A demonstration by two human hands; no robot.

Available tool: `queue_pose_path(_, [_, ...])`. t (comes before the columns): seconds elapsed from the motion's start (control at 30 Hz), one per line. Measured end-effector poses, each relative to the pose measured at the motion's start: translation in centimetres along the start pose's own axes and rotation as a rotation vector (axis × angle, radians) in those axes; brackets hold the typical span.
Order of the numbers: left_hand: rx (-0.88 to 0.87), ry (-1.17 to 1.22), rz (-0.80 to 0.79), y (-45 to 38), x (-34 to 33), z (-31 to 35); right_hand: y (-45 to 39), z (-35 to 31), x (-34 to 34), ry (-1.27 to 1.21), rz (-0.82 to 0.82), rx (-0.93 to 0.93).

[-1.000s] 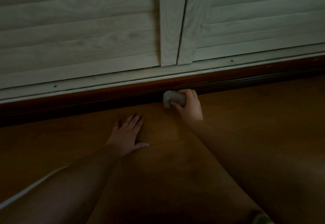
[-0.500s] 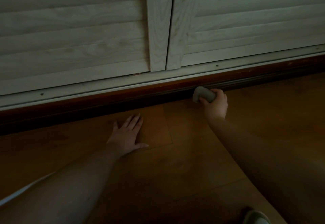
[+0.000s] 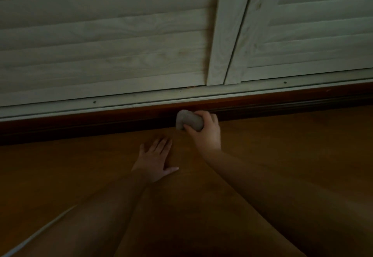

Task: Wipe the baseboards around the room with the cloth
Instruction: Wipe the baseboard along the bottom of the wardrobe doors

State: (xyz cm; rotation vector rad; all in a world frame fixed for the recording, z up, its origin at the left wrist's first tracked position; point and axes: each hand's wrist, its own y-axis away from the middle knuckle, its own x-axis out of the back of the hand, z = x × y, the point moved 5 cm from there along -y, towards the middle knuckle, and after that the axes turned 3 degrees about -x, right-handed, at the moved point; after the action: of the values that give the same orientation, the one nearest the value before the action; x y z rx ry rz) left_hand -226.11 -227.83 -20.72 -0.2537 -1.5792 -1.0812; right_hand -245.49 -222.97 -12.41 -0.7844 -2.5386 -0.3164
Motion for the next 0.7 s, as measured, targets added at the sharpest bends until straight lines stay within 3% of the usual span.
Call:
queue_pose_path(0.33, [0.013,0.005,0.032,2.4,-2.0,-0.6,-1.4,-0.9,-3.0,-0.029,-0.015,-0.027])
queue_pose_path(0.7, [-0.178,-0.089,0.057,-3.0,0.4,5.2,-3.1,2.7,4.9,0.051,0.058,-0.011])
